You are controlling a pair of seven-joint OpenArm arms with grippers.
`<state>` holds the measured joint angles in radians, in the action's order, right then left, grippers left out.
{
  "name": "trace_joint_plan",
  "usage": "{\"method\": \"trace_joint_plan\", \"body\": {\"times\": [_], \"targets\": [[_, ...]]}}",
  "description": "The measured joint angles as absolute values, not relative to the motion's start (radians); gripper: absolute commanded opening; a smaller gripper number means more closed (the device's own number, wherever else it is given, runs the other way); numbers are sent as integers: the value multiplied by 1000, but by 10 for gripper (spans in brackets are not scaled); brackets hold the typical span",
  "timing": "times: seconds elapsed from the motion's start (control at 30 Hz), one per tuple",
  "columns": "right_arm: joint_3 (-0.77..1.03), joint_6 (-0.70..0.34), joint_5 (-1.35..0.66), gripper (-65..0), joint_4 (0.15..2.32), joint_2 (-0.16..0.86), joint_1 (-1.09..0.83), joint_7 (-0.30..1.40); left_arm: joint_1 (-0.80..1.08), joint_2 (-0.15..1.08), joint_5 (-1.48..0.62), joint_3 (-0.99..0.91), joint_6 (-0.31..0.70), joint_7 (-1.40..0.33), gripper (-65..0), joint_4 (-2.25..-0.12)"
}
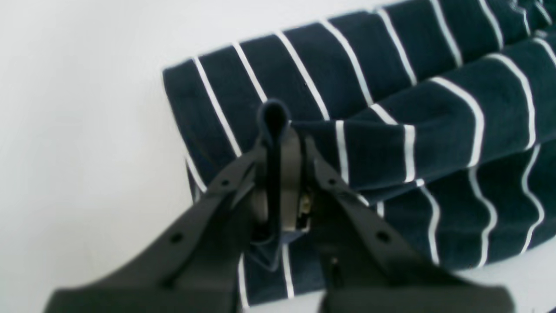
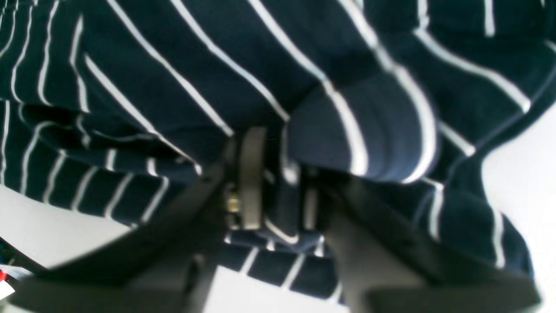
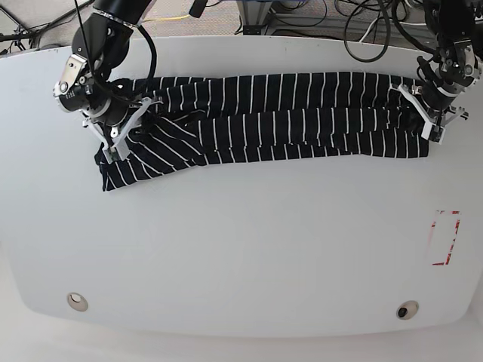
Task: Fold the T-shirt properly
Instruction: 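Pull the strip end outward with the right gripper to straighten it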
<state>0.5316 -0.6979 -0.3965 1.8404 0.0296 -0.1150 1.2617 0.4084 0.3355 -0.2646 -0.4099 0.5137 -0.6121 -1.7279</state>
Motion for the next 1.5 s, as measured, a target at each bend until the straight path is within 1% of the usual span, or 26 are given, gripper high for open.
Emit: {"method": "trace_joint_plan", "body": {"times": [0.03,0.07,0.13,0.17,0.23,0.3,0.37,0.4,0.5,0.57,0.63,0.7,0.73,0.77,0.87,0.9,0.93,1.03,1.17,1.3,1.43,1.5], "targets": [[534,-698,-396,-322,1843,31,-123,1262,415,336,-263,-410,514,-617,-622,-1728],[540,-698,-393,-276,1851,34,-132,1261,418,335,-263,-410,514,-644,-594,-1728],[563,-697,-390,-200,1884,36,-144,1262,416,336,-270,-410,515,-702,-524,-1728],[586,-697,-392,-182,1914,34,-151,1266,411,336,-270,-410,516,-725,-481,-1728],[636,-697,-392,-185,1976,34,-151,1263,409,337,-270,-418,517,-759,-425,-1750],[667,-696,-421,-193,2012,38,-152,1261,409,333,-264,-440,516,-791,-354,-1816],[683,-697,-519,-198,2009,50,-154,1261,401,332,-265,-452,514,-797,-317,-1892],[684,-698,-559,-198,2004,57,-151,1266,392,327,-265,-453,521,-804,-308,-1916],[665,-697,-630,-198,1991,93,-123,1268,367,307,-282,-448,586,-864,-319,-1960],[636,-696,-632,-198,1986,93,-84,1263,337,296,-275,-447,595,-884,-326,-1969],[625,-701,-589,-209,1961,86,-46,1257,291,284,-259,-449,588,-907,-326,-1961],[625,-695,-507,-262,1894,78,14,1259,247,273,-260,-450,585,-910,-326,-1934],[625,-698,-485,-300,1859,79,36,1258,239,270,-260,-450,584,-909,-326,-1921],[627,-698,-470,-355,1825,81,56,1258,238,268,-262,-450,584,-904,-328,-1909],[632,-702,-448,-472,1681,92,123,1252,231,257,-229,-445,587,-917,-331,-1826],[634,-689,-422,-503,1625,94,149,1242,221,252,-203,-441,585,-930,-331,-1790],[633,-691,-410,-515,1561,102,182,1235,207,251,-172,-433,586,-950,-331,-1747],[622,-696,-438,-518,1444,134,223,1205,194,255,-154,-427,583,-912,-332,-1681],[625,-696,-418,-518,1312,180,235,1101,202,250,-132,-429,580,-904,-332,-1616],[576,-689,-414,-523,1206,214,233,1047,198,256,-138,-431,585,-900,-332,-1605],[535,-696,-433,-525,1134,226,230,939,199,255,-139,-431,585,-896,-332,-1603],[522,-702,-451,-526,1090,251,227,892,198,255,-139,-431,585,-896,-332,-1602]]}}
